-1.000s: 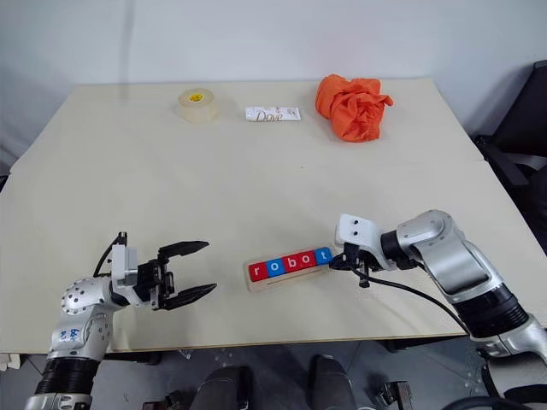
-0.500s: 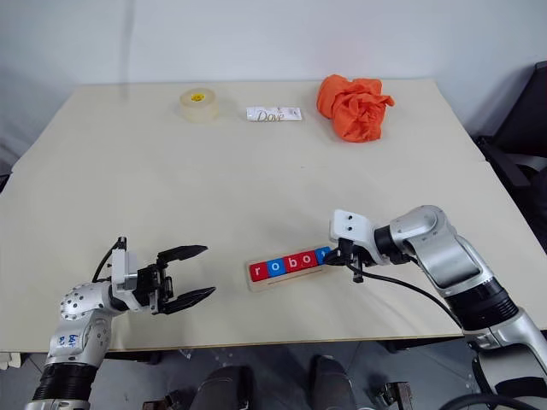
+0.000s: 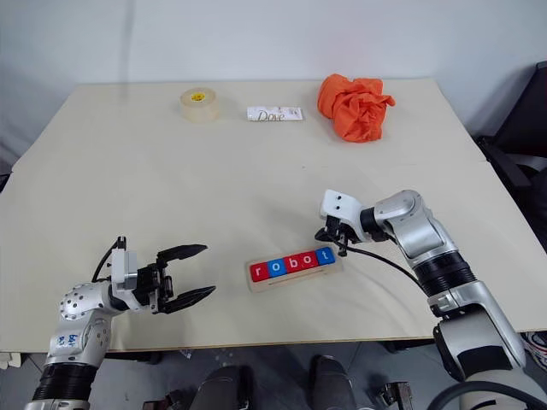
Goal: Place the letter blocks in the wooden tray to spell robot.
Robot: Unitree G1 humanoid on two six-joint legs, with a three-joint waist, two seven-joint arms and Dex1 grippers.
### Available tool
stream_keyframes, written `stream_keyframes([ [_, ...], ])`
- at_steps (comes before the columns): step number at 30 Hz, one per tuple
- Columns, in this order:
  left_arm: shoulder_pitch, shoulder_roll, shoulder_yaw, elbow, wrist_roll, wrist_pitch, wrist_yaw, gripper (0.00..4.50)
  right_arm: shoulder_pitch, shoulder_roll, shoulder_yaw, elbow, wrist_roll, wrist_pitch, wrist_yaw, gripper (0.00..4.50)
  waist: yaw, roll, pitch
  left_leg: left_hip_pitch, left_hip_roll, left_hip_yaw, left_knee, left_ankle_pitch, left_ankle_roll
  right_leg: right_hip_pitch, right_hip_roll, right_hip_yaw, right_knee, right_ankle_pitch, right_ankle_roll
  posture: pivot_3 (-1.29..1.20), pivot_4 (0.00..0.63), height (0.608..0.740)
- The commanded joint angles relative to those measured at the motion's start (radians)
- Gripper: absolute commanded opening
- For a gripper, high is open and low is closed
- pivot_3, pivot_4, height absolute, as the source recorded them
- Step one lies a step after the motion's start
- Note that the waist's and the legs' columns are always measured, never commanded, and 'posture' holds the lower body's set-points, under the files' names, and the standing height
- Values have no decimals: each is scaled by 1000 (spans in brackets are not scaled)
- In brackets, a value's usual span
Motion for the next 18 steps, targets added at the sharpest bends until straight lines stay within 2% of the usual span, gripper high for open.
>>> stream_keyframes([
  [1,19,18,24,-41,-15,-7,6,4500,16,-24,7,-29,-16,-14,39,28,0,0,0,0,0,0,0,0,0,0,0,0,0,0,0,0,150,740],
  [10,-12,22,23,-12,-8,-8,3,4500,46,-45,-13,-80,-19,-8,64,28,0,0,0,0,0,0,1,0,0,0,0,0,0,0,0,0,150,740],
  [16,-42,26,28,11,-3,-4,13,4500,34,-42,-99,-70,29,-40,20,28,0,0,0,0,0,0,1,0,0,0,0,0,0,0,0,0,150,740],
  [18,-49,37,41,15,-10,6,17,4500,55,-74,-149,-99,82,-41,63,379,1,0,0,0,0,0,1,0,0,0,0,0,0,0,0,0,150,740],
])
